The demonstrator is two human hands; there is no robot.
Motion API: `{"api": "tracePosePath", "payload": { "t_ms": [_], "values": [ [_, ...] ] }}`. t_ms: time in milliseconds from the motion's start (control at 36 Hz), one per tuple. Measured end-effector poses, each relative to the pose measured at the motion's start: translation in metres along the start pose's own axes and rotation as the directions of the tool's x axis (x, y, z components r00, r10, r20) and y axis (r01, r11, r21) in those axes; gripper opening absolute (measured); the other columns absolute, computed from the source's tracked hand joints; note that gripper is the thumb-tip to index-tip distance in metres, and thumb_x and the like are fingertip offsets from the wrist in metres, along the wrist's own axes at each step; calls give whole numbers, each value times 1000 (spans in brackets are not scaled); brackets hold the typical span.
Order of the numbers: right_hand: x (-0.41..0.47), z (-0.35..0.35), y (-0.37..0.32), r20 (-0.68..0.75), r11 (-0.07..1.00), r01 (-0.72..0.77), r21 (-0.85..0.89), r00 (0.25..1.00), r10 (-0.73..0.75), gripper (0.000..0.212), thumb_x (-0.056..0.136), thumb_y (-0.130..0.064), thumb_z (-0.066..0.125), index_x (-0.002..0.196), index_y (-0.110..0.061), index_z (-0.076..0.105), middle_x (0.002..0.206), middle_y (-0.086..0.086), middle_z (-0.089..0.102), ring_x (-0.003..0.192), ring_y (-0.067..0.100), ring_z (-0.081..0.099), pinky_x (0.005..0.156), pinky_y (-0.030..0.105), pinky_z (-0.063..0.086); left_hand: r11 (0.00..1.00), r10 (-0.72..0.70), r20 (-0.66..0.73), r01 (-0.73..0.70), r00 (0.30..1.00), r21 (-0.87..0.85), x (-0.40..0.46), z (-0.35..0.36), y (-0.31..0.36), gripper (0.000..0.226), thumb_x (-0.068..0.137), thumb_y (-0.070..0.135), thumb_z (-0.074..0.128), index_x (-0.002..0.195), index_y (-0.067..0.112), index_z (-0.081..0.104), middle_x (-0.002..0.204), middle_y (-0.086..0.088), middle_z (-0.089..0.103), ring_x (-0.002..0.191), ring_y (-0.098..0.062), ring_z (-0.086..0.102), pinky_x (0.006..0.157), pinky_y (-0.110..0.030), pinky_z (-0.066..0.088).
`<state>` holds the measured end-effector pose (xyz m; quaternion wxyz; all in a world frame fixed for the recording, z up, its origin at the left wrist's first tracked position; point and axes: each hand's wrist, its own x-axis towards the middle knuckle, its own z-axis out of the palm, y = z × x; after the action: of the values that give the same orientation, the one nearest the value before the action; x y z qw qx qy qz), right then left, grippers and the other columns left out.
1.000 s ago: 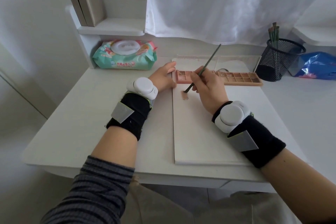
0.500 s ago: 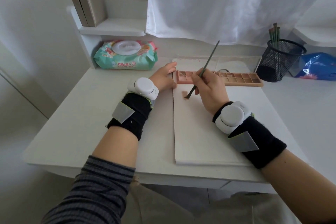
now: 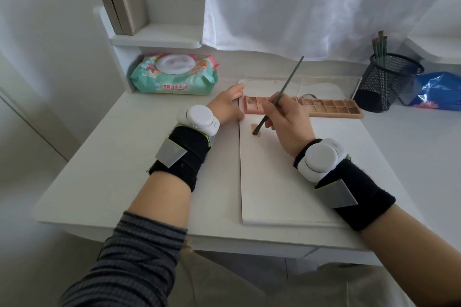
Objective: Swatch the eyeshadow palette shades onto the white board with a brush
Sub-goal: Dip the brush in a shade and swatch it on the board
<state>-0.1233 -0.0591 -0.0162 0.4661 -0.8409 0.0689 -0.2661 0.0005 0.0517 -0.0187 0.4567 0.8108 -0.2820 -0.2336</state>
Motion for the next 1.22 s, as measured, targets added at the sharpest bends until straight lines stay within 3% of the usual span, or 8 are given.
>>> {"api": "tracePosePath", "payload": {
  "t_ms": [194,361,472,722,889,1056,1167,1222],
  "values": [
    [0,-1,-1,-17,1000,-2,12,1000,2,23,95,-18,50,73,-28,49,59,-5,54,60,13,52,70,39,47,1000,-7,0,7,1000,-30,1,0,-1,80,78,-14,55,147,10,21,150,-13,31,139,-19,30,111,-32,31],
    [-2,-2,-3,-35,999,26,47,999,-24,26,95,-17,48,70,-25,47,54,-3,48,55,11,44,59,27,37,999,-8,8,9,1000,-34,1,0,-1,79,79,-13,54,147,12,21,150,-12,32,138,-17,30,106,-26,31],
    [-2,-1,-3,-8,1000,6,0,1000,-6,26,96,-15,47,70,-23,46,57,3,47,59,18,44,61,32,36,1000,-9,-3,9,1000,-18,1,0,-2,79,79,-12,55,147,12,21,150,-11,32,138,-16,31,107,-26,31],
    [2,-1,-1,-16,999,-24,-47,1000,23,15,95,-18,48,81,-16,51,62,-6,54,63,13,52,73,39,47,1000,2,3,-2,1000,-29,1,0,-1,80,80,-13,54,148,10,20,150,-14,31,138,-17,31,104,-26,33],
    [1,0,0,-37,999,-5,35,999,6,24,95,-16,49,74,-29,48,63,-9,53,62,8,53,72,37,48,999,-6,2,6,1000,-39,1,0,-2,80,79,-14,54,147,10,20,150,-13,31,138,-17,31,108,-28,32],
    [1,0,0,7,1000,-5,-22,1000,5,23,95,-18,49,74,-26,48,59,-6,53,61,14,52,71,41,47,999,-3,2,3,1000,-40,1,0,-2,80,79,-13,54,147,10,20,150,-13,31,139,-17,31,107,-27,32],
    [-1,-2,-2,11,999,19,-30,1000,-18,20,95,-15,49,75,-13,52,54,-5,50,59,19,48,66,40,43,999,-1,11,2,1000,-38,1,0,-1,80,79,-15,54,147,10,19,150,-13,30,139,-18,30,106,-28,33],
    [-1,-1,-2,-17,1000,20,-15,1000,-20,23,95,-16,49,73,-20,50,55,-6,51,58,15,49,66,37,43,999,-2,7,3,1000,-35,2,0,-2,80,78,-15,54,147,9,20,150,-13,31,138,-18,31,107,-29,33]
  ]
}}
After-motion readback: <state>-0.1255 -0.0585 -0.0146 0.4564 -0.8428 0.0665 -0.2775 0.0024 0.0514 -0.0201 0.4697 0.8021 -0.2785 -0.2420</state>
